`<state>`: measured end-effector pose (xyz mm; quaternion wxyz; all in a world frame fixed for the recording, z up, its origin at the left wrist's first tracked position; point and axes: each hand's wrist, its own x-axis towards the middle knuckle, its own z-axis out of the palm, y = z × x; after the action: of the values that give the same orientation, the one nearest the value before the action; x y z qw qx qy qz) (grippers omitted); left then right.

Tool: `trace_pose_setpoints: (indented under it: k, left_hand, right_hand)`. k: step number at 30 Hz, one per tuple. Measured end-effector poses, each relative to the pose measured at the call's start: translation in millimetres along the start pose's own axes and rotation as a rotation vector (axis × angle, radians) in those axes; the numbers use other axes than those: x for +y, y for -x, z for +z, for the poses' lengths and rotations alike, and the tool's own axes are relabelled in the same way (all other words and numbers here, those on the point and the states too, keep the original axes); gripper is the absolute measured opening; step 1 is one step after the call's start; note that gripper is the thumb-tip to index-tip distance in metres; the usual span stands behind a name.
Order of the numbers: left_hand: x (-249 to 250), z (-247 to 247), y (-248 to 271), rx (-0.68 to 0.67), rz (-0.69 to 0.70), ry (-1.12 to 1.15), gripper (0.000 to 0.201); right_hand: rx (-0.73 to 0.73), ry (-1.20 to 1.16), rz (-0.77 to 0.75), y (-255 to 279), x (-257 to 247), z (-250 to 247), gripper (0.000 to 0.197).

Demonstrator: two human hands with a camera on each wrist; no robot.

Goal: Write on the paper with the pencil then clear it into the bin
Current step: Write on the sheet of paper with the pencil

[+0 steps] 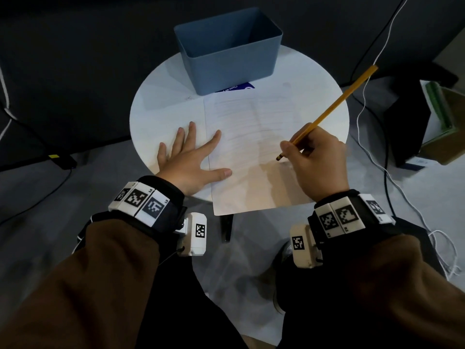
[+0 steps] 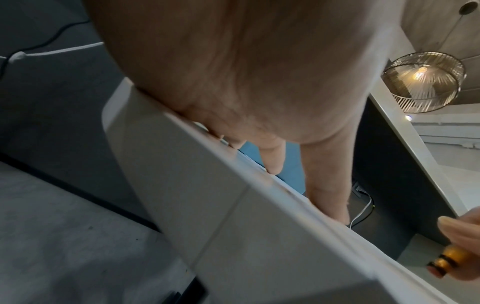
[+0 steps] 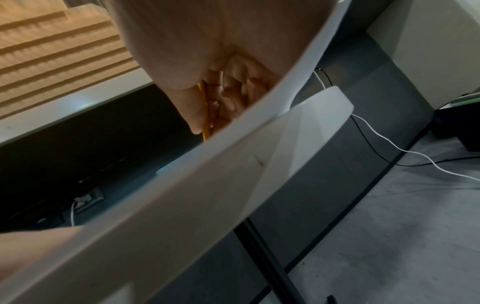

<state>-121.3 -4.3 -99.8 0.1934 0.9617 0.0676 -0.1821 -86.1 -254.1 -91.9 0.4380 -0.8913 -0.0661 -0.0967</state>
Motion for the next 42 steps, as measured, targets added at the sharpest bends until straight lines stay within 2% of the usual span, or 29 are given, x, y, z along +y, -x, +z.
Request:
trace_pose_setpoints:
  k: [7, 15, 42]
  left_hand:
    - [8.7, -0.4, 4.0, 0.03, -0.033, 0.028, 0.08]
    - [8.4, 1.9, 3.5, 0.051, -0.03, 0.017, 0.089]
    - [5.0, 2.3, 3.1, 0.053, -0.008, 0.023, 0.088]
  right_hand:
    - [-0.011, -0.065, -0.027, 3.9, -1.3, 0.8, 0.014]
    - [0.009, -0.129, -0.013, 3.0, -1.3, -2.3, 0.014]
    - [-0.085, 0.001, -0.02, 2.9, -1.3, 1.9, 0.011]
